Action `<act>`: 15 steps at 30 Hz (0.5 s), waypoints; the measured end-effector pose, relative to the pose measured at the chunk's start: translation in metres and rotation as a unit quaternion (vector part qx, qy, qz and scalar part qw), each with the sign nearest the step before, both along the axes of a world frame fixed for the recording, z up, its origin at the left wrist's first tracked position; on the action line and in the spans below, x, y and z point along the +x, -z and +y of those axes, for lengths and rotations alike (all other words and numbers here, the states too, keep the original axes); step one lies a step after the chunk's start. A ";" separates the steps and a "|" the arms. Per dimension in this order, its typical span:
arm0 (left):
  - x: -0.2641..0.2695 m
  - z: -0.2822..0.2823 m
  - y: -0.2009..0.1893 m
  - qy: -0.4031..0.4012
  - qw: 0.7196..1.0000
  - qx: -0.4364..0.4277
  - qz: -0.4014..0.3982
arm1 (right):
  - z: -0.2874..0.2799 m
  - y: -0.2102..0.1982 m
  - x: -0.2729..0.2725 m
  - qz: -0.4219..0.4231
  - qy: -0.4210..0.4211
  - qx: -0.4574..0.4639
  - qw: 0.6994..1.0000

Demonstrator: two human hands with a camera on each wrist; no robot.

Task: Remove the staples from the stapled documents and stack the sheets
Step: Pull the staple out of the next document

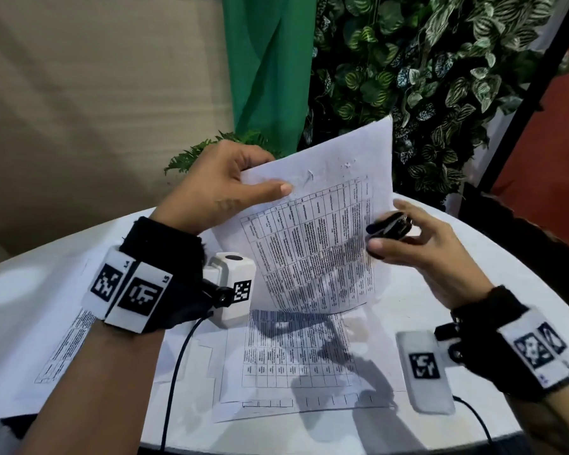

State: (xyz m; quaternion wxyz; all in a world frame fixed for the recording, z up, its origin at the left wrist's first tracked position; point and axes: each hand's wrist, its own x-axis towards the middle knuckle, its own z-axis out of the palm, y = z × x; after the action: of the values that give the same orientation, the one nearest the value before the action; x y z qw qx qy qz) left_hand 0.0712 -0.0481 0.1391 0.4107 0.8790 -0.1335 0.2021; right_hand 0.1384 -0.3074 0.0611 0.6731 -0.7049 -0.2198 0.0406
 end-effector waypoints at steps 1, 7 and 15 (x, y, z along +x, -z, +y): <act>0.000 0.000 -0.001 0.008 1.000 0.000 -0.002 | -0.001 -0.005 0.003 0.019 -0.048 0.012 0.999; -0.003 0.006 -0.005 0.008 0.996 0.051 -0.077 | 0.005 -0.014 0.007 0.022 -0.127 0.055 0.990; -0.013 0.052 -0.018 -0.108 0.989 -0.050 -0.092 | 0.008 -0.038 0.002 -0.029 -0.099 0.108 0.989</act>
State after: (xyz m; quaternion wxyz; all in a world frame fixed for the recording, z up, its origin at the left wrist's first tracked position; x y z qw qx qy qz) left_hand 0.0582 0.0036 0.1567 0.4160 0.8441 -0.0651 0.3320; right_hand 0.1404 -0.2995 0.0991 0.7314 -0.6037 -0.3108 0.0628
